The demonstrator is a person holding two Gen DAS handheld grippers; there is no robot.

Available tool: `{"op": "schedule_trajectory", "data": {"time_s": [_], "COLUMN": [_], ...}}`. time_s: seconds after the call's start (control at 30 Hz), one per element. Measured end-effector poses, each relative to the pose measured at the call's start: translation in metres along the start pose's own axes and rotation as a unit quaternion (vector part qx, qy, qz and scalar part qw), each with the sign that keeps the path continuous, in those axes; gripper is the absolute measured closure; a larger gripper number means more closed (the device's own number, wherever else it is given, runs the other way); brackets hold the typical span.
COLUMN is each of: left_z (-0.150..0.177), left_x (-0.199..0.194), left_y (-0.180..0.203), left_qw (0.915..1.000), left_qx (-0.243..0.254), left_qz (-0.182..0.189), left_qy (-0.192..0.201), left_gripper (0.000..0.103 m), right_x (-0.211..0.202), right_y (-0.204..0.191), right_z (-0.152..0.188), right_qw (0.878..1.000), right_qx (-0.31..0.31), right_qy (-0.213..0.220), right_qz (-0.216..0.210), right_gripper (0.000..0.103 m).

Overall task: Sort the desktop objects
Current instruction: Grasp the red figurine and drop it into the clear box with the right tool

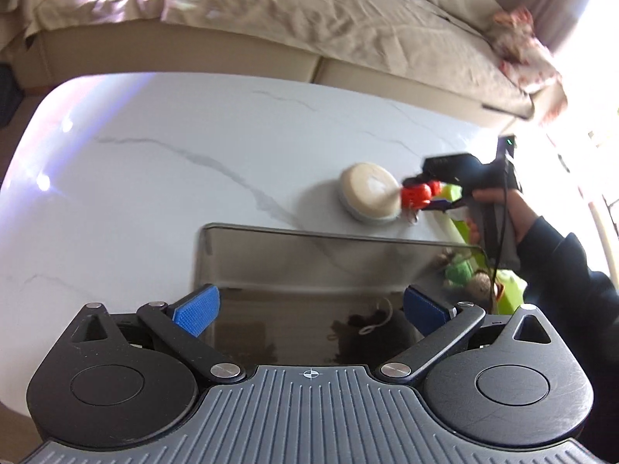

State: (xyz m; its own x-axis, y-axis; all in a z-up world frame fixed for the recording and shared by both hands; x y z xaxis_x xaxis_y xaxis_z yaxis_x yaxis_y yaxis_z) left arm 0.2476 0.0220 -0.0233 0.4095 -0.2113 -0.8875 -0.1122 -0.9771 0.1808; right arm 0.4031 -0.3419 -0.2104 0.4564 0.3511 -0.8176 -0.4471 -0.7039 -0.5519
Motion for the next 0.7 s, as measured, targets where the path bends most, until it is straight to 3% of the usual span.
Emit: {"op": "schedule_trajectory", "data": {"time_s": [0.17,0.33,0.47,0.57,0.7], "left_z": [0.006,0.013,0.018,0.021,0.023], "left_x": [0.002,0.003,0.0,-0.008,-0.022], "left_y": [-0.025,-0.032,-0.03,-0.029,-0.03], "left_qw": [0.9993,0.9987,0.9983,0.9982,0.9987], "left_qx": [-0.032,-0.046,-0.056,-0.058,-0.051], "left_qz": [-0.011,-0.011,-0.001,0.006,-0.003], "left_qy": [-0.017,-0.021,-0.018,-0.011,0.004], "left_gripper": [0.0,0.0,0.0,0.0,0.0], "right_x": [-0.011,-0.085,-0.153,-0.176,-0.153], "right_y": [0.0,-0.035,-0.092,-0.124,-0.161], "right_z": [0.005,0.028,0.081,0.132,0.184], "right_qw": [0.999,0.99,0.966,0.943,0.921], "right_qx": [-0.048,-0.115,-0.218,-0.29,-0.335], "right_qy": [0.007,0.016,-0.024,-0.059,-0.123], "right_qz": [-0.014,-0.077,-0.138,-0.154,-0.154], "right_gripper": [0.05,0.05,0.05,0.05,0.05]}}
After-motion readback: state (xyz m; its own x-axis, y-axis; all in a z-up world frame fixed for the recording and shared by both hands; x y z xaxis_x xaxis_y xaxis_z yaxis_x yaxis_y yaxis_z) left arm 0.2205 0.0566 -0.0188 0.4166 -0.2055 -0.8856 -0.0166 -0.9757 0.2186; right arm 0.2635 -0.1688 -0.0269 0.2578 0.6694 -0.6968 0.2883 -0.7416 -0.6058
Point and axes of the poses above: each gripper's, at about its wrist camera, not at the fingertips, and x roughly the way its jaws point, y to its right, z to its underside, the point moved 6 cm from there along x, roughly the way its jaws point, and after that the axes turned 7 degrees about -z, right-handed, at the moved point
